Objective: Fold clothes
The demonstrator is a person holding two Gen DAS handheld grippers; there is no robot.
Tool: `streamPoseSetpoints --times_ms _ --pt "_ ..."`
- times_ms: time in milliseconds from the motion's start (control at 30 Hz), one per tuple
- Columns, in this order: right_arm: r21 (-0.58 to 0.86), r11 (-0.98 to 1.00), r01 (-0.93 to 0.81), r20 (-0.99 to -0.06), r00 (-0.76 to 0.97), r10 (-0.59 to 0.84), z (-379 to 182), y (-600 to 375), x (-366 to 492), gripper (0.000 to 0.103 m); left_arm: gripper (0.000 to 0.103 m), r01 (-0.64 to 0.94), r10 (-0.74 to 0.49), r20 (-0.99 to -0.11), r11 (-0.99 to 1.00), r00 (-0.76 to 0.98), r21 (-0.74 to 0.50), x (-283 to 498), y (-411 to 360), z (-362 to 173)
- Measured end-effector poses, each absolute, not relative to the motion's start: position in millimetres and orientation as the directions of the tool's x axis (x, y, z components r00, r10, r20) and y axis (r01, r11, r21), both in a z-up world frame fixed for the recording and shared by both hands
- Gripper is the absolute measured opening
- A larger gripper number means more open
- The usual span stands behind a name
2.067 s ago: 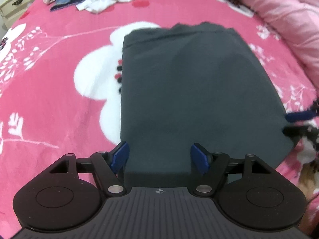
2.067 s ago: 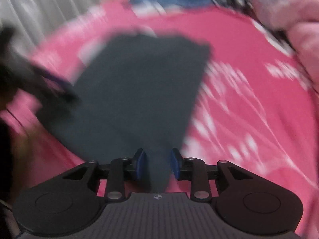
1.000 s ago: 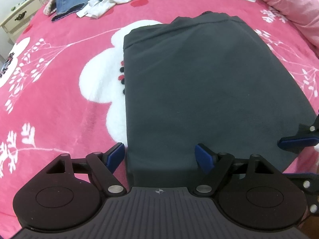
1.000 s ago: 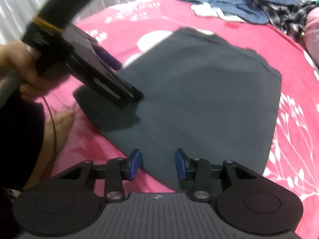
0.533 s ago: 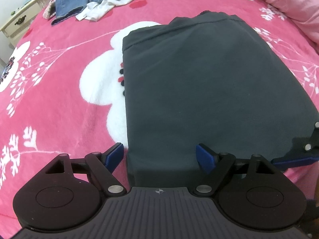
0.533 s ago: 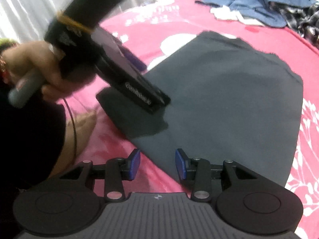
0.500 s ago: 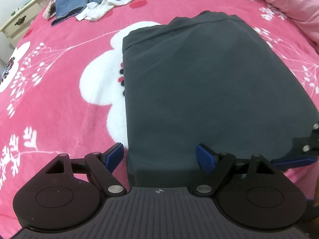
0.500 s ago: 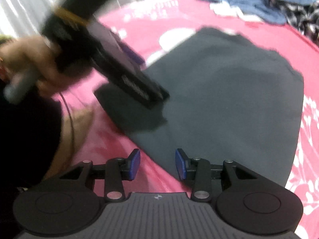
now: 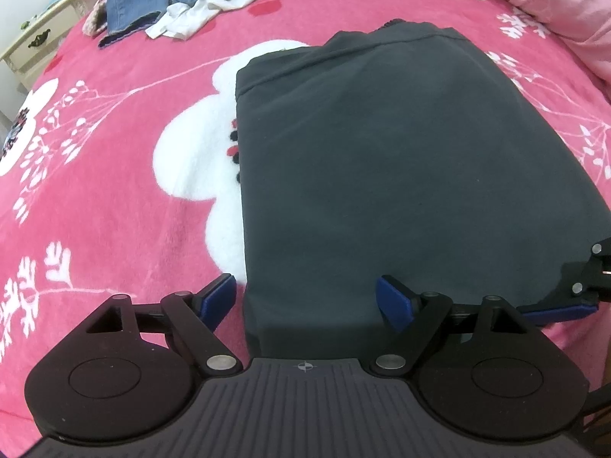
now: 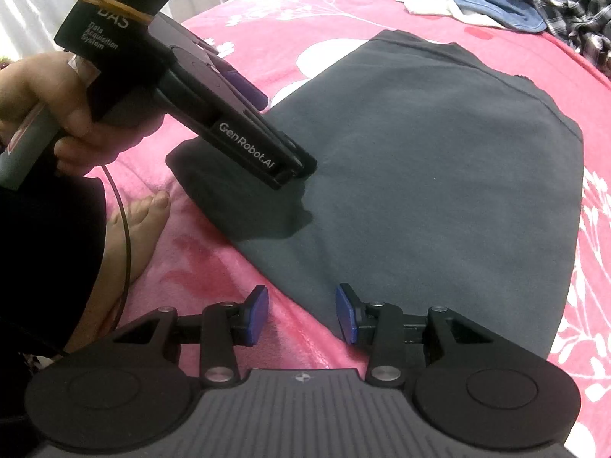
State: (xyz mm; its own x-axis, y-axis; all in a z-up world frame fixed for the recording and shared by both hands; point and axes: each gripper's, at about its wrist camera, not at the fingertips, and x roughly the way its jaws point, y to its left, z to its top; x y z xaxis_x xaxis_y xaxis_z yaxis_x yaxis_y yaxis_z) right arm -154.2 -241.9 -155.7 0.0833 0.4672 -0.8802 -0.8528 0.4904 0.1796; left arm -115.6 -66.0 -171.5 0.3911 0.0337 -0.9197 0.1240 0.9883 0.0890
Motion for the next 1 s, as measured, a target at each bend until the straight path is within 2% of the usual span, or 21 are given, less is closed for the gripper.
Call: streamPoseSetpoints --times_ms 233,300,467,667,767,1000 --pt "0.215 0.528 -0.822 -0.870 0.085 0.486 -152 -254 -148 0.042 0.086 0.048 0.068 -0.889 0.994 0.454 0.101 -120 -28 -153" --pt "0.245 0.568 -0.786 -0.863 0.090 0.496 -151 -265 -142 0.042 0.086 -0.013 0.059 -0.884 0.998 0.463 0.060 -123 0 -142" --pt "0.318 0.655 -0.685 -0.847 0.105 0.521 -147 -292 -126 0.042 0.086 -0.119 -0.120 -0.899 0.975 0.421 -0.186 -143 65 -128" --pt "0.401 0.737 -0.545 -0.828 0.130 0.546 -143 -324 -107 0.042 0.086 -0.083 -0.318 -0.880 0.926 0.354 -0.368 -178 68 -142" --pt "0.394 0.732 -0.556 -0.827 0.132 0.546 -141 -322 -110 0.042 0.086 -0.089 -0.356 -0.887 0.914 0.295 -0.396 -179 61 -157" --pt "0.395 0.738 -0.547 -0.828 0.135 0.544 -142 -319 -114 0.043 0.086 -0.048 -0.399 -0.855 0.898 0.330 -0.438 -160 47 -164"
